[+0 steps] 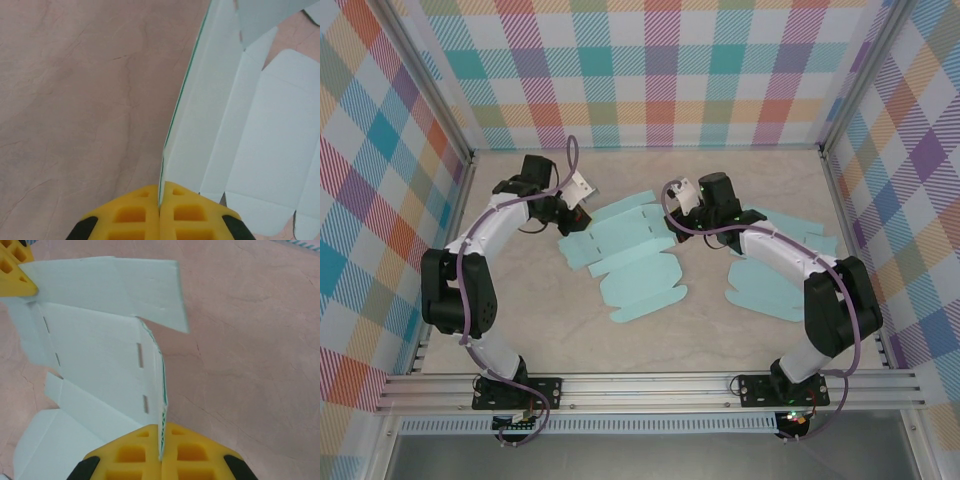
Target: Fold the paper box
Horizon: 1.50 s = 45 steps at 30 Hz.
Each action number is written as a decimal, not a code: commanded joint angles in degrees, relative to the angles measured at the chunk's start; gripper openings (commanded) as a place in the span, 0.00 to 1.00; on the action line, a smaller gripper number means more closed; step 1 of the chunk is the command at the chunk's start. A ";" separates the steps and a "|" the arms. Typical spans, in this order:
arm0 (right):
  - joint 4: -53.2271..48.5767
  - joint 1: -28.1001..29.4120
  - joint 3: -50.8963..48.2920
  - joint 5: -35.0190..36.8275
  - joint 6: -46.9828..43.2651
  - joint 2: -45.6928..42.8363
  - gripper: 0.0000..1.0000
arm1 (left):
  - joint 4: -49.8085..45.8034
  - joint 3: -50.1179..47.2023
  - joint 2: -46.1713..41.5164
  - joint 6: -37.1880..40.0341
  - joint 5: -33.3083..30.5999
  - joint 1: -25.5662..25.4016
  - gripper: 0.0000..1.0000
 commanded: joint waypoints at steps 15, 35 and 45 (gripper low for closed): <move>-6.91 -5.75 -1.32 12.15 15.28 -0.74 0.21 | 27.90 -17.89 -12.57 3.30 -35.18 -17.30 0.00; -10.86 -10.32 3.86 -8.35 37.00 -3.47 0.34 | 48.22 -26.16 -11.60 11.41 -50.35 -26.65 0.00; 4.94 -10.40 4.61 -22.94 49.76 13.88 0.16 | 47.78 -26.15 -11.18 10.86 -48.29 -26.74 0.00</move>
